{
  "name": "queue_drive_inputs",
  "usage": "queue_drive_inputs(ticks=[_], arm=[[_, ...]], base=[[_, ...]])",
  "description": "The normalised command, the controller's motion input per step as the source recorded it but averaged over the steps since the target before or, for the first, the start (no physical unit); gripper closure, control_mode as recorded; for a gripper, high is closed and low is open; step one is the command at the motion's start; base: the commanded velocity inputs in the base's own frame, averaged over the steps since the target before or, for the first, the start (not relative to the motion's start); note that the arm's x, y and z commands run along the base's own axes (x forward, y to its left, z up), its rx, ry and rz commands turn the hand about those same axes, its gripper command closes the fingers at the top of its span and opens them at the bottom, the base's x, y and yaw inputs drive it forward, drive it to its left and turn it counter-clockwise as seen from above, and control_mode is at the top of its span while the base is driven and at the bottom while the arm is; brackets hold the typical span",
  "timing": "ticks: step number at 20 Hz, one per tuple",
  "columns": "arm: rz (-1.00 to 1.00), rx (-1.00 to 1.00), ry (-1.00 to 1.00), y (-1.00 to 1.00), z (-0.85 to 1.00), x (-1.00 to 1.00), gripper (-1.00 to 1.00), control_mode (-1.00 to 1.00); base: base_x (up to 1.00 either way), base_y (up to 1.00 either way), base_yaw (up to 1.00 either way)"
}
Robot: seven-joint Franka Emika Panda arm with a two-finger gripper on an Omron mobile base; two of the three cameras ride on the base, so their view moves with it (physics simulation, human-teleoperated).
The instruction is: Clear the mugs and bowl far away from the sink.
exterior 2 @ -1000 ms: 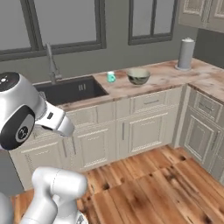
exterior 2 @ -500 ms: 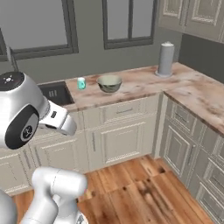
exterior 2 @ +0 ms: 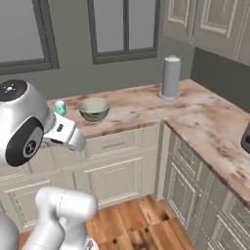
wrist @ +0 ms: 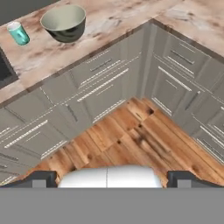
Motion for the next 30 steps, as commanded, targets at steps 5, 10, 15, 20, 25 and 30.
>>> queue_drive_inputs(ticks=[5, 10, 15, 20, 25, 30], arm=[[0.00, 0.00, 0.00, 0.00, 0.00, 0.00, -1.00, 1.00], [0.00, 0.00, 0.00, 0.00, 0.00, 0.00, -1.00, 1.00], [0.00, 0.00, 0.00, 0.00, 0.00, 0.00, -1.00, 1.00], [0.00, 0.00, 0.00, 0.00, 0.00, 0.00, -1.00, 1.00], [0.00, 0.00, 0.00, 0.00, 0.00, 0.00, -1.00, 1.00], [0.00, 0.00, 0.00, 0.00, 0.00, 0.00, -1.00, 1.00]], base=[[1.00, -0.24, 0.30], [0.93, -0.05, 0.50], [0.58, -0.29, 0.45], [0.30, -0.77, 0.23], [0.54, -0.42, 0.13], [0.72, -0.01, 0.11]])
